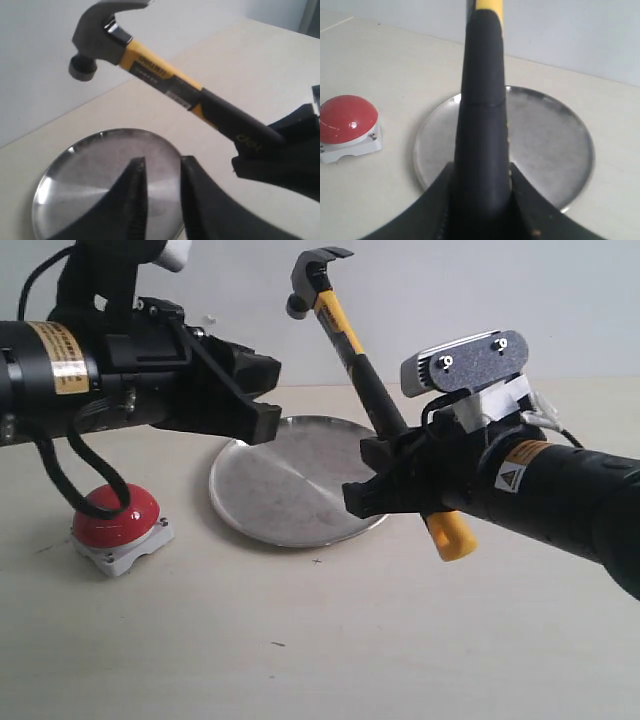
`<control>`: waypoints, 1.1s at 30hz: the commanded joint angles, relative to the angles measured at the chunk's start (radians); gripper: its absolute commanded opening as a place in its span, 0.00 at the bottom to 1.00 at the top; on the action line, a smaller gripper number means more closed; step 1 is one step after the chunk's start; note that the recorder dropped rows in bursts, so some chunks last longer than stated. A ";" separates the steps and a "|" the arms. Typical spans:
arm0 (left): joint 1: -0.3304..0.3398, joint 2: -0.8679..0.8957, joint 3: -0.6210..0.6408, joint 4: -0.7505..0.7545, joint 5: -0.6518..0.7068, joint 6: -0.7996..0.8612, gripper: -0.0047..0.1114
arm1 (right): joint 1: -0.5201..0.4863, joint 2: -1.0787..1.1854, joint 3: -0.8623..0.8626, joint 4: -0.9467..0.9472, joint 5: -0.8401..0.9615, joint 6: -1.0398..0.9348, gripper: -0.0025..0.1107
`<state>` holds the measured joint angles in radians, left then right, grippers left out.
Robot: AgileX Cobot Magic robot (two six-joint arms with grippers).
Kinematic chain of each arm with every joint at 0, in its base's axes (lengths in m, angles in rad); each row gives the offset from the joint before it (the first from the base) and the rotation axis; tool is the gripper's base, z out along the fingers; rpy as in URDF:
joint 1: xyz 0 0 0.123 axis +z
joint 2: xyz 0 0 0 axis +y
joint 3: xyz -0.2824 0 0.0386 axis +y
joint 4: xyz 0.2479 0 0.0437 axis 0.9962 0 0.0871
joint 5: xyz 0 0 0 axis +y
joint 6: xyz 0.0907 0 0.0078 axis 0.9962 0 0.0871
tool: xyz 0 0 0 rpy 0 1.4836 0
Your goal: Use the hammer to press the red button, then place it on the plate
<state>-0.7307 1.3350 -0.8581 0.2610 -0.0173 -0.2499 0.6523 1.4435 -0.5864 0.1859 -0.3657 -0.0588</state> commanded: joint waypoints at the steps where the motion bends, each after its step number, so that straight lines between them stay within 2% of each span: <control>1: -0.004 -0.080 -0.006 -0.001 0.104 0.034 0.04 | -0.004 -0.072 -0.011 0.134 -0.001 -0.181 0.02; 3: -0.004 -0.124 0.012 -0.001 0.111 0.034 0.04 | -0.004 -0.085 -0.011 0.142 0.029 -0.204 0.02; 9: 0.002 -0.324 0.163 -0.002 -0.039 0.042 0.04 | -0.004 -0.092 -0.011 0.142 0.071 -0.209 0.02; 14: 0.069 -0.548 0.293 -0.002 -0.114 0.076 0.04 | -0.004 -0.092 -0.011 0.140 0.087 -0.209 0.02; 19: 0.203 -0.795 0.404 -0.048 -0.121 0.071 0.04 | -0.004 -0.092 -0.011 0.138 0.087 -0.209 0.02; 24: 0.376 -0.982 0.508 -0.116 -0.121 0.062 0.04 | -0.004 -0.092 -0.011 0.127 0.087 -0.209 0.02; 28: 0.524 -1.074 0.573 -0.117 -0.121 0.033 0.04 | -0.004 -0.092 -0.011 0.127 0.080 -0.209 0.02; 33: 0.655 -1.116 0.638 -0.117 -0.121 0.000 0.04 | -0.004 -0.092 -0.011 0.127 0.072 -0.209 0.02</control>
<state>-0.1274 0.2340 -0.2538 0.1526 -0.1311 -0.2206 0.6523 1.3717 -0.5864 0.3248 -0.1983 -0.2602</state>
